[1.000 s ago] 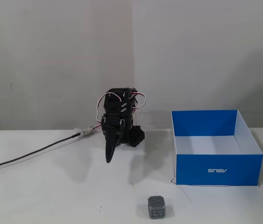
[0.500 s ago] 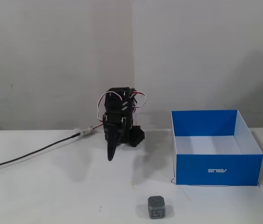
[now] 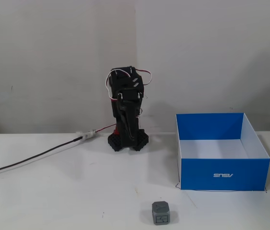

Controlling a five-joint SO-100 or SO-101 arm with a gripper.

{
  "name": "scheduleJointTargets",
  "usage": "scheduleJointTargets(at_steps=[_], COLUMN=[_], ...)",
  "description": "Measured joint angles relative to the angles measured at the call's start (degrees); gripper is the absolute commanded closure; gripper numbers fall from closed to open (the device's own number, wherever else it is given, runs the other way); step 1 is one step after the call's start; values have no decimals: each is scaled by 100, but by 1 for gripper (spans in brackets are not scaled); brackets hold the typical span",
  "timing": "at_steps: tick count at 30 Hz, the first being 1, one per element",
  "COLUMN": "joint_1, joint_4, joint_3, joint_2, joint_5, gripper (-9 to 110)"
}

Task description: Pick the gray block and keep it in the box.

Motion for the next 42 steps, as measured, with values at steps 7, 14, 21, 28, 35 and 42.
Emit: scheduleJointTargets(at_steps=[7, 14, 21, 28, 35, 42], joint_1=[-360, -483, -888, -888, -932, -756], joint_4=[-255, -721, -501, -44, 378, 721], joint_3=[-1230, -1872, -2575, -4219, -5309, -5476], joint_2=[-3041, -5493, -6565, -8420, -9580, -10002], joint_5=[0, 0, 176, 466, 782, 1266], gripper=[97, 80, 74, 72, 70, 68])
